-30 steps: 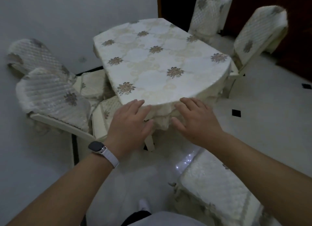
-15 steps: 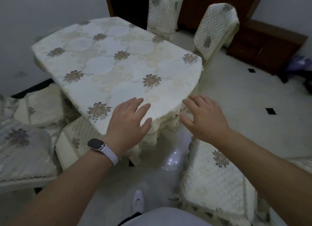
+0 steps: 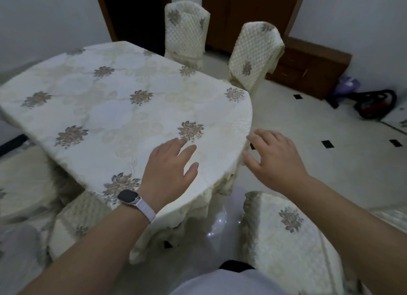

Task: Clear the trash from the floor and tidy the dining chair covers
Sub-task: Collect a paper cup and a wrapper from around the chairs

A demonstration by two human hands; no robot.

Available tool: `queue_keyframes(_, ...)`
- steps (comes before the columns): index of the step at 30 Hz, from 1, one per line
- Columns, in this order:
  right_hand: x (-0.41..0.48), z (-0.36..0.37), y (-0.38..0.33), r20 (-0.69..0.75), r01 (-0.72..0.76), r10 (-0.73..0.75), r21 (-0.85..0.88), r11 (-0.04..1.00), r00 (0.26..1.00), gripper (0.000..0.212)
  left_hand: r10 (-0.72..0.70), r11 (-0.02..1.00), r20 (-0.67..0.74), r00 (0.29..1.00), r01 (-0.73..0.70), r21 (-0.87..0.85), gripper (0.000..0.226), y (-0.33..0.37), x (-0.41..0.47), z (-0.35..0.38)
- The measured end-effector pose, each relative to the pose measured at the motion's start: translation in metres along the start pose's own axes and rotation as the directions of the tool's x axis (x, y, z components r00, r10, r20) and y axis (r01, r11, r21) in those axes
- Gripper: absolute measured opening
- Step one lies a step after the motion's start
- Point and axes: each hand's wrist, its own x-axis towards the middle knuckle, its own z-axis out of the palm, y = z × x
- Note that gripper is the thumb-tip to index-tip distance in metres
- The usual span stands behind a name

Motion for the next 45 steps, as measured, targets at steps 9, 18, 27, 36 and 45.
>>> queue_keyframes(9,0.072,0.044,0.059,0.041,-0.026,0.023,0.071,0.997,0.999,0.060,0.009,0.999,0.050,0.999,-0.011,0.033,0.046,-0.004,0.085,0.053)
queue_keyframes(18,0.200,0.085,0.161,0.088,0.015,-0.032,0.178,0.984,0.996,0.060,-0.052,0.994,0.121,0.991,0.040,0.098,0.047,0.021,0.226,0.112)
queue_keyframes(27,0.280,0.103,0.191,0.084,0.090,-0.112,0.224,0.970,0.990,0.059,-0.128,0.985,0.087,0.988,0.116,0.127,0.046,0.012,0.279,0.126)
queue_keyframes(36,0.303,0.117,0.195,0.130,0.070,-0.098,0.206,0.976,0.987,0.057,-0.109,0.990,0.090,0.990,0.100,0.097,0.047,-0.008,0.307,0.147)
queue_keyframes(45,0.326,0.111,0.238,0.146,0.024,-0.043,0.131,0.991,0.988,0.057,-0.049,0.999,0.072,0.996,0.050,-0.015,0.046,0.002,0.364,0.178)
